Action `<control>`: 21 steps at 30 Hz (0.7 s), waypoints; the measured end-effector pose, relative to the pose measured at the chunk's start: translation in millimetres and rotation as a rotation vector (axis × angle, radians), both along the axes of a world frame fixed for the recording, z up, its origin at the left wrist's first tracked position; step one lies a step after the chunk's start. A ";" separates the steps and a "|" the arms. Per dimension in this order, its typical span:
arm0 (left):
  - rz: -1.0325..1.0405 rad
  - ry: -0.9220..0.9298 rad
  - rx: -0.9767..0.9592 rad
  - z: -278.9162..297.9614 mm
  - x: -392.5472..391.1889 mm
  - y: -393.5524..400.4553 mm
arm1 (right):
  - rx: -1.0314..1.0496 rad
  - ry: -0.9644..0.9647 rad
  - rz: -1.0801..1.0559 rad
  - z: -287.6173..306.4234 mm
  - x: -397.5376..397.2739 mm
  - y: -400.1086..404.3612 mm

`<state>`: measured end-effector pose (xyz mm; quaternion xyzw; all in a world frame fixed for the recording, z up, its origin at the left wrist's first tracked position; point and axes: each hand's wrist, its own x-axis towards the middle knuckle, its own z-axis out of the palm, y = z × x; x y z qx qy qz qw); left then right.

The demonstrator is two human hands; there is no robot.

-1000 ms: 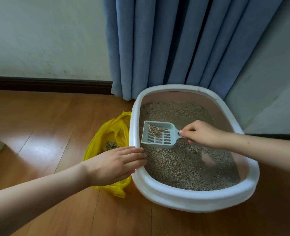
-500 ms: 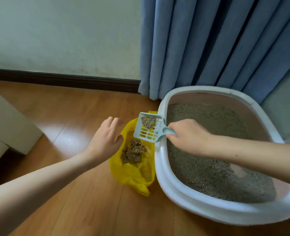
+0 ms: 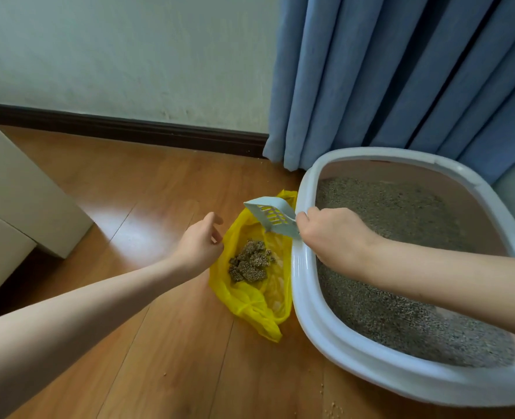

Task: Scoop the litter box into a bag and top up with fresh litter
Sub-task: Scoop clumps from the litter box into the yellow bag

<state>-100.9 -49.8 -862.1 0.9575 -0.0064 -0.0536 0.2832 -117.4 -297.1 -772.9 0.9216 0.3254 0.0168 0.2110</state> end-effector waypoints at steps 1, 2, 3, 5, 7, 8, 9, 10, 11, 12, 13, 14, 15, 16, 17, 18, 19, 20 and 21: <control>-0.006 -0.001 0.005 0.2 0.1 -0.3 | -0.030 -0.042 0.038 -2.2 1.4 -1.3; -0.010 -0.001 0.008 0.5 0.2 -0.8 | -0.022 -0.106 0.066 -3.3 2.6 -3.6; -0.011 0.002 0.012 0.6 0.4 -1.3 | -0.017 -0.159 0.109 -5.2 4.1 -6.3; -0.014 0.007 0.020 1.0 0.4 -2.5 | -0.007 -0.231 0.151 -12.9 6.2 -11.8; -0.022 0.008 0.030 1.2 0.6 -2.5 | 0.026 -0.241 0.178 -13.9 5.6 -14.9; -0.028 0.005 0.038 1.5 0.7 -2.3 | 0.050 -0.220 0.182 -13.4 5.0 -16.4; -0.035 0.000 0.049 1.8 0.8 -1.7 | 0.069 -0.205 0.173 -12.6 5.1 -18.2; -0.045 -0.007 0.059 2.3 0.8 -1.5 | 0.086 -0.180 0.156 -11.3 5.6 -20.5; -0.051 -0.013 0.067 2.7 1.0 -1.0 | 0.110 -0.150 0.149 -8.7 5.1 -22.0; -0.056 -0.021 0.072 3.6 1.0 -1.1 | 0.157 -0.098 0.139 -6.0 3.8 -23.3; -0.057 -0.028 0.075 4.5 0.9 -1.6 | 0.239 -0.039 0.112 -4.9 2.4 -25.1; -0.058 -0.039 0.075 5.7 0.6 -2.6 | 0.343 0.030 0.035 -0.5 1.7 -28.2; -0.060 -0.055 0.074 6.6 0.2 -4.2 | 0.462 0.151 -0.094 5.4 2.9 -33.2; -0.068 -0.078 0.070 7.9 -0.2 -6.2 | 0.636 0.271 -0.219 11.3 3.9 -39.5; -0.081 -0.105 0.065 9.8 -0.9 -9.0 | 0.797 0.385 -0.334 17.4 4.3 -47.8; -0.100 -0.140 0.060 12.3 -1.7 -12.4 | 0.915 0.429 -0.425 21.8 6.8 -58.2; -0.127 -0.176 0.055 15.1 -2.6 -16.4 | 0.973 0.415 -0.502 26.2 10.6 -71.6; -0.164 -0.214 0.051 18.6 -3.9 -21.6 | 0.981 0.386 -0.563 29.5 13.9 -88.0; -0.210 -0.252 0.050 22.1 -5.6 -27.7 | 0.958 0.376 -0.619 31.8 17.2 -106.2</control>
